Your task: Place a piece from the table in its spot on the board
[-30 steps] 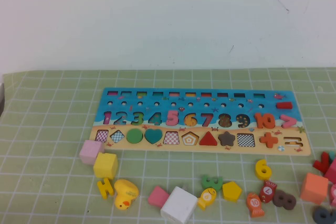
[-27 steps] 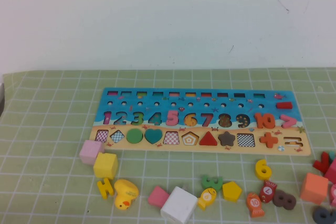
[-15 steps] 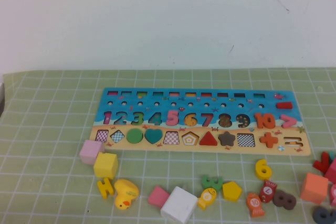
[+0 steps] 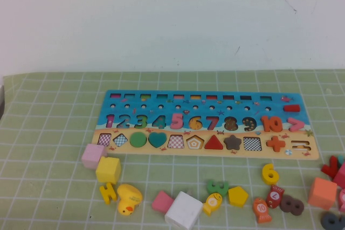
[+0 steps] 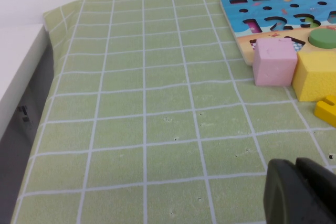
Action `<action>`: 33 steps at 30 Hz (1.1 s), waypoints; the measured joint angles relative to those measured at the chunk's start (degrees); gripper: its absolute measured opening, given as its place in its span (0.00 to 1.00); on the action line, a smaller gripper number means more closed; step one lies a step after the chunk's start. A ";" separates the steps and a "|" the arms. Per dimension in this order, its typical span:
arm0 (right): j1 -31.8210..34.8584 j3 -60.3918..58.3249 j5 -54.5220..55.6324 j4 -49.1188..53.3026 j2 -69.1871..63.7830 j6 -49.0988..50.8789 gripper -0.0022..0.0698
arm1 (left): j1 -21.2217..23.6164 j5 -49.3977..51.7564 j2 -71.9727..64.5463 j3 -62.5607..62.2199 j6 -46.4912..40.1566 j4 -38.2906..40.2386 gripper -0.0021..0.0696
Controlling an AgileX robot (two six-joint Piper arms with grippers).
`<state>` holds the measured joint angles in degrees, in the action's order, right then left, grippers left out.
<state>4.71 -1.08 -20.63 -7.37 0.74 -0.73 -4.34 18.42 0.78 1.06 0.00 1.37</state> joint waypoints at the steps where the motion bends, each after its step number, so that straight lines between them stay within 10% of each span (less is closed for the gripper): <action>1: 0.00 0.00 0.00 0.00 0.00 0.00 0.03 | 0.00 0.00 0.00 0.00 0.00 0.00 0.03; 33: 0.00 0.00 0.00 -0.23 0.00 -0.79 0.03 | 0.00 0.00 0.00 0.00 0.00 0.00 0.03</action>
<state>4.71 -1.08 -20.63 -7.60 0.74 -1.52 -4.34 18.42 0.78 1.06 0.00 1.37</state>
